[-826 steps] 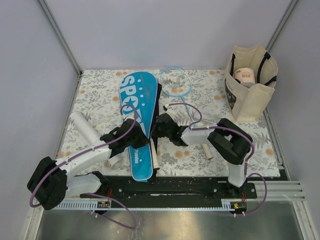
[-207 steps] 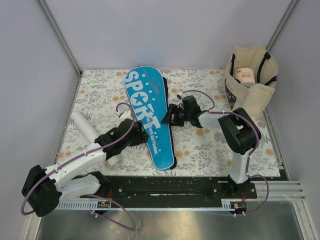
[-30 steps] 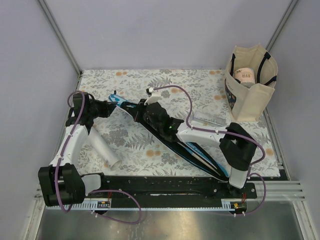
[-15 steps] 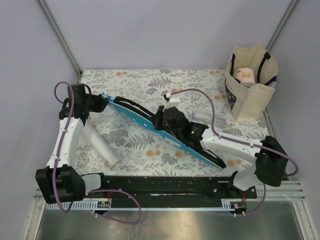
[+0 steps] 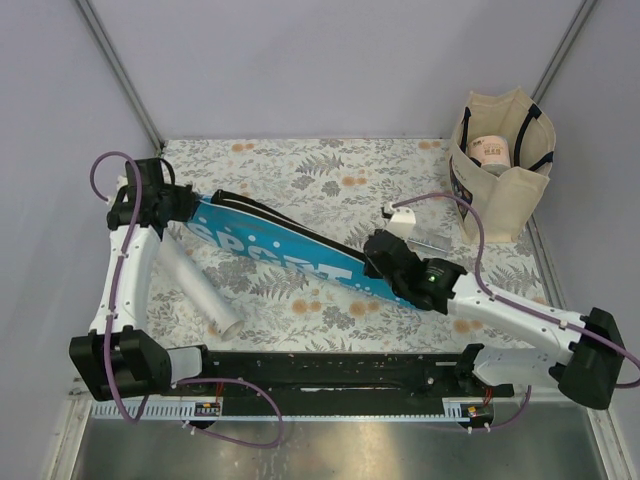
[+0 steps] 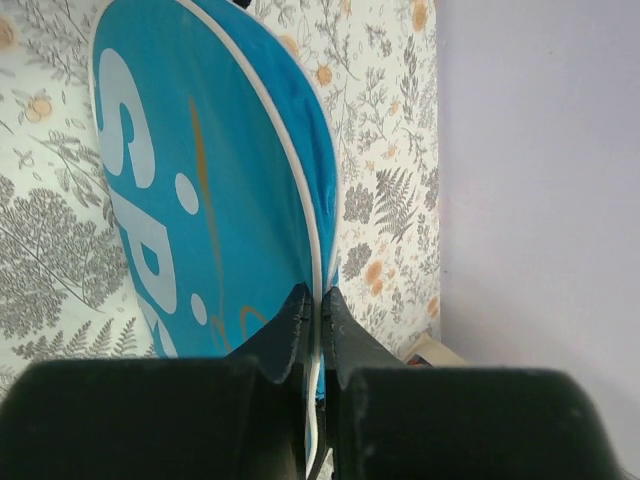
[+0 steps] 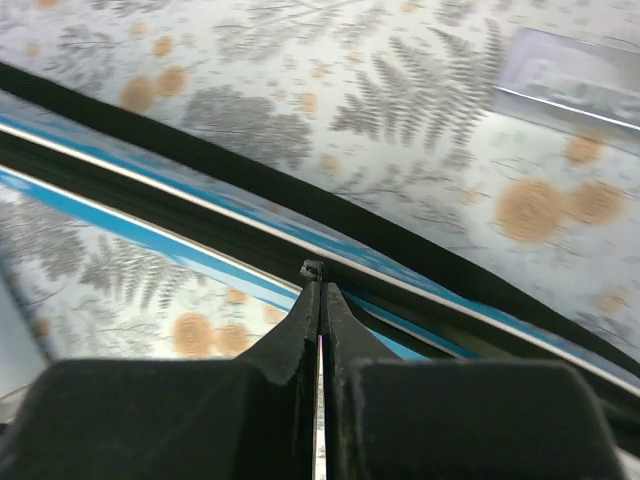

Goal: Pack up the badminton gear

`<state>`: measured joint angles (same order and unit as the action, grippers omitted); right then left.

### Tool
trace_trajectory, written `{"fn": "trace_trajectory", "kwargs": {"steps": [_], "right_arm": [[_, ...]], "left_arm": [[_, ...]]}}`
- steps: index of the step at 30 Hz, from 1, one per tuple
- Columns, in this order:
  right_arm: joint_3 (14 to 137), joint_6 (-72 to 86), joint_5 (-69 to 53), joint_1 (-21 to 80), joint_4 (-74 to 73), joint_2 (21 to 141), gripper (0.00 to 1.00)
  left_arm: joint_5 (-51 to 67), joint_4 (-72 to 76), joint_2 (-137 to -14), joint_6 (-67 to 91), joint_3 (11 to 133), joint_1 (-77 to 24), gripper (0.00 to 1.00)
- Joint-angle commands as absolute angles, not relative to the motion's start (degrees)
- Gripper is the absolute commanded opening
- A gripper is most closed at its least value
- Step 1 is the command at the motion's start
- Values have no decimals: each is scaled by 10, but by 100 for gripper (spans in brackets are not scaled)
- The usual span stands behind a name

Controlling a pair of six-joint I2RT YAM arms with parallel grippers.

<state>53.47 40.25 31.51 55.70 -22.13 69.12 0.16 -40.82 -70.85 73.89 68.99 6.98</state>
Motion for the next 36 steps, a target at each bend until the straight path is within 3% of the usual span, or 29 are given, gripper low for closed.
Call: {"fn": "trace_trajectory", "kwargs": {"steps": [1, 15, 29, 36], "right_arm": [[480, 436, 388, 521, -305, 615, 0], [397, 470, 413, 381, -359, 525, 0], [306, 517, 304, 301, -236, 641, 0], [303, 499, 291, 295, -219, 625, 0]], "left_arm": [[-44, -390, -725, 679, 747, 106, 0], [-18, -352, -751, 645, 745, 161, 0], [-22, -359, -783, 623, 775, 179, 0], [39, -308, -788, 603, 764, 181, 0]]}}
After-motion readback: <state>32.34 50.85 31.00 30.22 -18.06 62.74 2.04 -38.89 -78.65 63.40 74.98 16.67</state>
